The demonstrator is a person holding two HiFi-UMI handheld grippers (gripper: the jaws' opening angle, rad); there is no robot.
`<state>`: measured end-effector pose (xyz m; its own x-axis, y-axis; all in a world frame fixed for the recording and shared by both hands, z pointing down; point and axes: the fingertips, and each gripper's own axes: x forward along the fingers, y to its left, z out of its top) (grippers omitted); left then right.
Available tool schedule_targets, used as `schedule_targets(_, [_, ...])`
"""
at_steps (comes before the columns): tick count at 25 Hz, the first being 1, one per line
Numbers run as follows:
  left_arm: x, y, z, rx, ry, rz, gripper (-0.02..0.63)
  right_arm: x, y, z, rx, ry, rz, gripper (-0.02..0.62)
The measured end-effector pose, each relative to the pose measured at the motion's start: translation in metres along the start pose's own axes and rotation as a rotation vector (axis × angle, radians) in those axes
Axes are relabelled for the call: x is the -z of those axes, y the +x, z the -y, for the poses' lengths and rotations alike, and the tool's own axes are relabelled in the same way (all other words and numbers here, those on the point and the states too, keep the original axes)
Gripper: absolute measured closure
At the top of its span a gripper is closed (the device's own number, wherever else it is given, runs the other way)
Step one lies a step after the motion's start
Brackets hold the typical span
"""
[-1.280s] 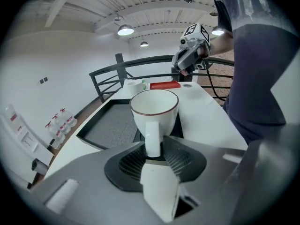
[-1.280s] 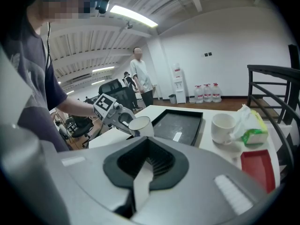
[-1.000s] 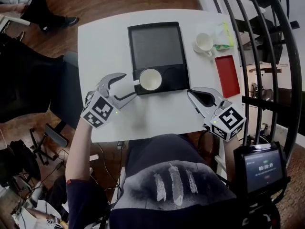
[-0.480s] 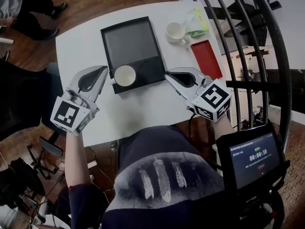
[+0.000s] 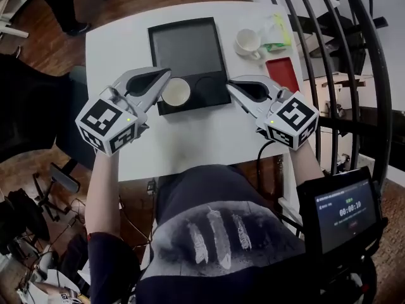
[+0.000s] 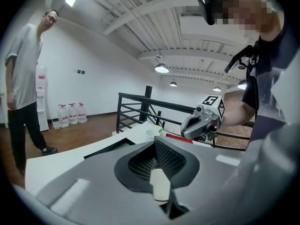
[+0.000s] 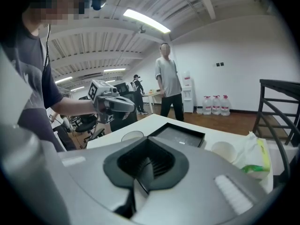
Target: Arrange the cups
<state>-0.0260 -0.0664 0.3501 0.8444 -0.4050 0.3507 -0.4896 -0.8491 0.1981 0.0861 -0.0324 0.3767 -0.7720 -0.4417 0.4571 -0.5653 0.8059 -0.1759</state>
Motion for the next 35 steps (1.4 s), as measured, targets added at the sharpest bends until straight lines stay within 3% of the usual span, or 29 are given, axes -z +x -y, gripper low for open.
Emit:
schedule_targets(8, [-0.001, -0.010, 0.014, 0.047, -0.034, 0.026, 0.592, -0.007, 0.018, -0.003, -0.032, -0.033, -0.006, 0.591])
schedule_targets(14, [-0.009, -0.012, 0.017, 0.031, -0.031, 0.026, 0.592, -0.009, 0.020, -0.009, -0.062, -0.028, 0.000, 0.591])
schedule_targets(18, [-0.013, -0.008, 0.021, 0.019, 0.019, 0.034, 0.592, -0.004, 0.008, -0.003, -0.030, -0.004, -0.008, 0.591])
schedule_targets(26, [-0.007, -0.012, 0.020, -0.026, 0.044, 0.016, 0.592, -0.004, 0.005, 0.005, -0.010, 0.023, -0.005, 0.591])
schedule_targets(35, [-0.001, -0.031, 0.002, -0.026, -0.006, 0.039, 0.592, -0.006, 0.006, 0.014, 0.105, 0.061, -0.008, 0.591])
